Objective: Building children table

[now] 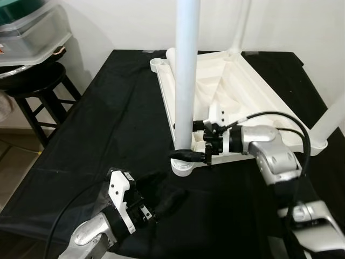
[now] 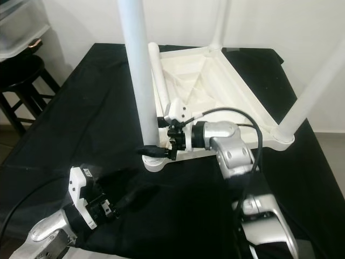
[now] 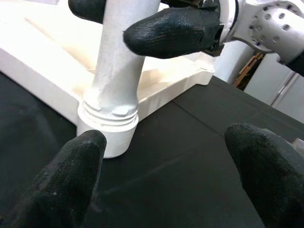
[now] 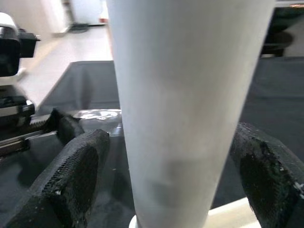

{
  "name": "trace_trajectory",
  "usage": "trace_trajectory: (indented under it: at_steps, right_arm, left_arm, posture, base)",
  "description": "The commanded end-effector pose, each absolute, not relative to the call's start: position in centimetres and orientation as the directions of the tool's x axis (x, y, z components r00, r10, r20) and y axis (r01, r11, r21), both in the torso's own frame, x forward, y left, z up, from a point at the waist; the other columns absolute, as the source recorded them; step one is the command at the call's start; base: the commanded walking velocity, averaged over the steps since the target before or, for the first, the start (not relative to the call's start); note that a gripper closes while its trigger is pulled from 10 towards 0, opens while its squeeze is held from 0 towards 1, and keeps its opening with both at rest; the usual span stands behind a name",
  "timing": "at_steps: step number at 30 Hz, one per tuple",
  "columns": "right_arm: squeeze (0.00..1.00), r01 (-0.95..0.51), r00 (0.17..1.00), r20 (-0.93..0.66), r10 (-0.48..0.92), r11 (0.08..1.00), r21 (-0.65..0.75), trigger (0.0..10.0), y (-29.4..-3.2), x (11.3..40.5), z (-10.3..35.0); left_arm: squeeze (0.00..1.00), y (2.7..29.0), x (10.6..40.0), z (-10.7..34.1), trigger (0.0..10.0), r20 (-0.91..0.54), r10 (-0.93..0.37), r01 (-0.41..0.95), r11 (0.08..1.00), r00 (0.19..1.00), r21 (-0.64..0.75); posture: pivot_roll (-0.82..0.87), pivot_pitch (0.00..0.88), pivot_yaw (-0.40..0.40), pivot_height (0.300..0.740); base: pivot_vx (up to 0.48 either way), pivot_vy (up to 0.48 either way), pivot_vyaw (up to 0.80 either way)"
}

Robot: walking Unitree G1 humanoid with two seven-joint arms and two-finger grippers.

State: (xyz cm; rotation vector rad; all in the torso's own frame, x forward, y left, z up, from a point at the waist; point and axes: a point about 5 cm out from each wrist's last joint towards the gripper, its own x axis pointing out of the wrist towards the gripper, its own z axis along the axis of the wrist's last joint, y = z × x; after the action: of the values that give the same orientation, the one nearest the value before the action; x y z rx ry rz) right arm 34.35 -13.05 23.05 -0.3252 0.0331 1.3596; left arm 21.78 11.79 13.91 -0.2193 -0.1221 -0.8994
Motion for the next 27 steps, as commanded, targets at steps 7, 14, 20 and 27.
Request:
trace_trajectory:
  at_steps: [7,14,20,27]
  right_arm:
    - [0.00,-0.982,0.111,-0.229,0.967,0.072,-0.174,3.9,-13.2,35.2,23.9]
    - [0.00,-0.988,0.086,-0.265,0.960,0.048,-0.147,0.0,-13.5,35.9,23.7]
    - [0.00,-0.992,0.053,-0.287,0.956,0.019,-0.122,0.0,-14.5,35.9,23.5]
    - [0.00,-0.979,0.175,-0.285,0.942,0.135,-0.155,0.0,-15.8,35.2,22.2]
  left_arm:
    - [0.00,12.1,21.4,13.7,10.0,0.171,-0.766,0.784,0.605,0.620,-0.137]
    - [0.00,12.5,21.4,13.7,10.0,0.160,-0.752,0.769,0.630,0.640,-0.114]
    - [0.00,12.9,21.3,13.7,10.0,0.150,-0.717,0.731,0.677,0.680,-0.080]
    - [0.00,13.1,21.4,13.9,10.0,0.156,-0.677,0.689,0.723,0.719,-0.040]
  posture:
    - [0.07,0.197,0.047,0.740]
    - [0.08,0.199,0.054,0.740]
    - [0.07,0.206,0.060,0.740]
    - [0.05,0.218,0.040,0.740]
  base:
    - [0.000,0.000,0.00]
    - [0.000,0.000,0.00]
    - [0.000,0.000,0.00]
    - [0.000,0.000,0.00]
